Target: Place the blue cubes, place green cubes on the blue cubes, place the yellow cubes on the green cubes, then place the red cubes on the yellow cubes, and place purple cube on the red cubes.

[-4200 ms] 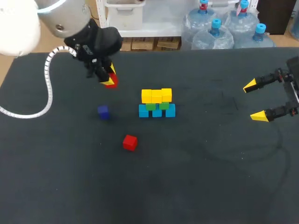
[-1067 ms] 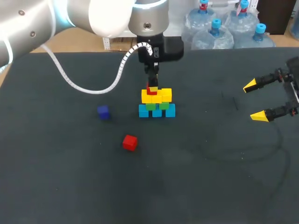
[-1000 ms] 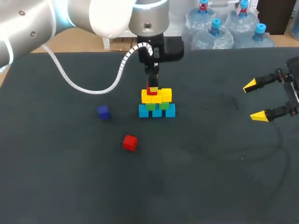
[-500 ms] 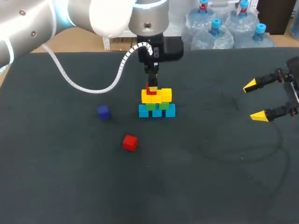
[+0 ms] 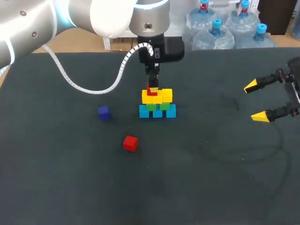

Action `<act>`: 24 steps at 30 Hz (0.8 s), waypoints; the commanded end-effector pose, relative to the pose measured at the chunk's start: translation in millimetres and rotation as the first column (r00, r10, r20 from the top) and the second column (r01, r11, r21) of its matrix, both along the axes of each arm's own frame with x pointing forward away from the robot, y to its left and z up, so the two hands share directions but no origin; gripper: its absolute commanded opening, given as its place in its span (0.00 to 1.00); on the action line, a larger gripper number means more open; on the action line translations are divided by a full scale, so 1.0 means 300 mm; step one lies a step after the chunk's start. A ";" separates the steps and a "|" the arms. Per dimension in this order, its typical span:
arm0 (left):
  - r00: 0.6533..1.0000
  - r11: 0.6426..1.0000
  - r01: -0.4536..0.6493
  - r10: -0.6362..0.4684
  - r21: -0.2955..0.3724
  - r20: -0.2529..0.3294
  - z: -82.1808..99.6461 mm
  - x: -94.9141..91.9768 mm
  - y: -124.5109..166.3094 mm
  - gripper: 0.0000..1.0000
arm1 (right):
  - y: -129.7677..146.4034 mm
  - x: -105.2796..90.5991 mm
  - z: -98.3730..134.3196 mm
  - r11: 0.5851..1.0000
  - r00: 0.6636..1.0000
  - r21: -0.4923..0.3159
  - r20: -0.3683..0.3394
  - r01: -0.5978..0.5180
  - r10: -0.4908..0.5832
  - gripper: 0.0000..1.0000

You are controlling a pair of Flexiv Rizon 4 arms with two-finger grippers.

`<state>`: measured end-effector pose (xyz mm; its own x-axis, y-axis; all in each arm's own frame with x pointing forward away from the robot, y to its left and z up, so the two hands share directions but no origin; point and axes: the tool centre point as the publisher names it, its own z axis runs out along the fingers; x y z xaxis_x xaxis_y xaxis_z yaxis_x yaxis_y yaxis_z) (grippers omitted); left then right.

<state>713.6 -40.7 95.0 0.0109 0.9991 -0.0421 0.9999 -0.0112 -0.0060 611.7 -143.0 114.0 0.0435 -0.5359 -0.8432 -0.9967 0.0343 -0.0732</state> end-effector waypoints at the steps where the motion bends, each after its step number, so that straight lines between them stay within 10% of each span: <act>1: 1.000 1.000 0.001 -0.001 0.004 -0.007 0.000 0.010 -0.002 0.20 | 0.002 0.002 -0.002 1.000 1.000 0.001 0.001 0.000 0.000 1.00; 24: 1.000 1.000 -0.002 0.002 0.008 -0.010 -0.005 0.007 0.001 0.42 | 0.002 0.002 -0.002 1.000 1.000 0.001 0.001 0.000 0.000 1.00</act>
